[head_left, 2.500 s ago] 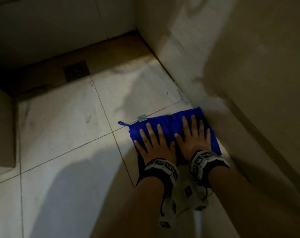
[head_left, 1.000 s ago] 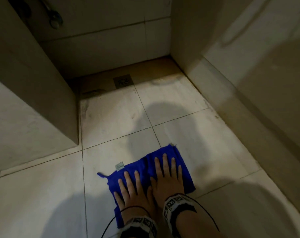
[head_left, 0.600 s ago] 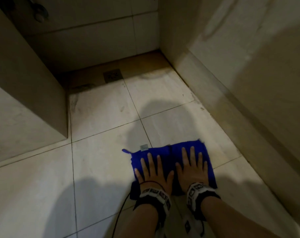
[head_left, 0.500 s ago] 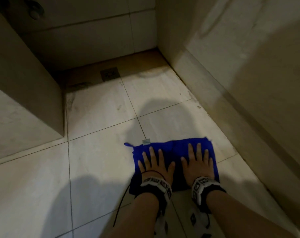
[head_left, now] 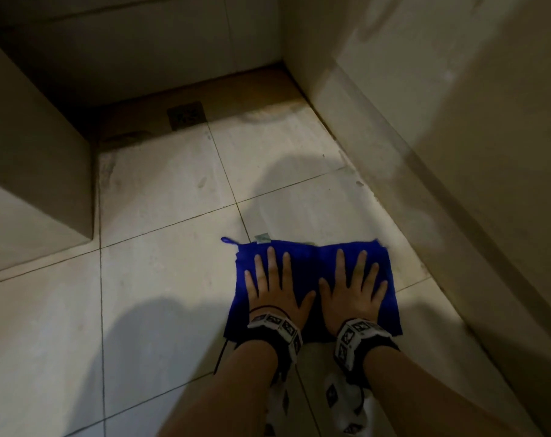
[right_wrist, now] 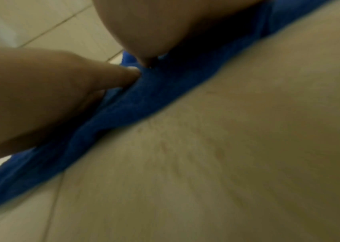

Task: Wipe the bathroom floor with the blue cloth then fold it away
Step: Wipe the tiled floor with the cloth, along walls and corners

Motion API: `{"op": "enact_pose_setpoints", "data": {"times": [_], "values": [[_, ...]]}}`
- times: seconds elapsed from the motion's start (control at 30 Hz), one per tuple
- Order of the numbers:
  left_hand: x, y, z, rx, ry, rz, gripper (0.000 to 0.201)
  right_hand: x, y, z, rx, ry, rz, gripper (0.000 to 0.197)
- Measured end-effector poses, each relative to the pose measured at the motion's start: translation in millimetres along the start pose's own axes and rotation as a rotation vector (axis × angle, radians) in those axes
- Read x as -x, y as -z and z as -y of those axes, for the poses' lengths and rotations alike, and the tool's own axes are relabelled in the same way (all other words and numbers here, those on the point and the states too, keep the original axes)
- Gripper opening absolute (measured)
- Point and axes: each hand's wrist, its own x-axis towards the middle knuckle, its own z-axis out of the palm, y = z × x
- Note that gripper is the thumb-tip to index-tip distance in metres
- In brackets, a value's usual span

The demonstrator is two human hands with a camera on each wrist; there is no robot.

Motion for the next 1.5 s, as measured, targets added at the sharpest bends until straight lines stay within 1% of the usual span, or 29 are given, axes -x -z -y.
{"op": "enact_pose_setpoints", "data": {"times": [0.03, 0.1, 0.17, 0.23, 0.37, 0.47, 0.6, 0.7, 0.83, 1.0, 1.1, 1.17, 1.27, 1.33, 1.5], "values": [[-4.3, 0.0, 0.0, -0.010, -0.017, -0.013, 0.092, -2.5, -1.6, -1.7, -0.003, 0.011, -0.025, 0.070], [-14.3, 5.1, -1.5, -0.060, -0.078, 0.011, 0.092, -11.1, -0.5, -4.6, 0.007, 0.030, -0.042, 0.069], [-26.0, 8.5, -4.8, -0.095, -0.122, 0.000, 0.091, -23.5, 4.8, -8.0, 0.017, 0.038, -0.026, 0.067], [-35.9, 10.2, -10.0, -0.080, -0.143, -0.023, 0.089, -35.2, 12.2, -12.8, 0.037, 0.042, 0.005, 0.067], [-43.8, 11.8, -24.5, -0.102, -0.198, -0.048, 0.084, -47.1, 24.1, -25.5, 0.043, 0.078, 0.044, 0.064], [-47.5, 12.6, -30.6, -0.099, -0.230, -0.059, 0.085, -48.6, 25.9, -34.9, 0.032, 0.084, 0.017, 0.062], [-44.0, 11.9, -34.8, -0.098, -0.222, -0.052, 0.089, -39.1, 19.6, -41.7, -0.025, -0.026, -0.074, 0.064], [-34.2, 9.6, -39.8, -0.073, -0.216, -0.026, 0.089, -24.6, 13.2, -41.6, -0.028, -0.132, -0.091, 0.065], [-18.1, 1.9, -48.5, -0.030, -0.196, 0.016, 0.089, -8.0, 8.5, -35.2, -0.101, -0.297, -0.113, 0.067], [-7.6, 1.6, -58.7, -0.031, -0.183, 0.045, 0.085, -0.3, 15.4, -39.0, -0.124, -0.394, -0.095, 0.073], [-8.6, 5.3, -61.6, -0.045, -0.176, 0.067, 0.089, -5.1, 21.5, -36.8, -0.144, -0.426, -0.061, 0.076], [-10.4, 6.1, -61.4, -0.051, -0.178, 0.078, 0.090, -12.6, 28.1, -37.3, -0.153, -0.421, -0.052, 0.077], [-13.1, 3.8, -63.2, -0.041, -0.173, 0.087, 0.092, -24.1, 35.8, -49.9, -0.119, -0.319, -0.018, 0.079], [-14.7, 2.6, -66.4, -0.047, -0.158, 0.077, 0.093, -25.9, 35.4, -57.9, -0.067, -0.262, -0.021, 0.079], [-15.6, 4.7, -69.4, -0.072, -0.148, 0.094, 0.094, -19.2, 32.7, -62.9, -0.049, -0.248, -0.067, 0.077]]}}
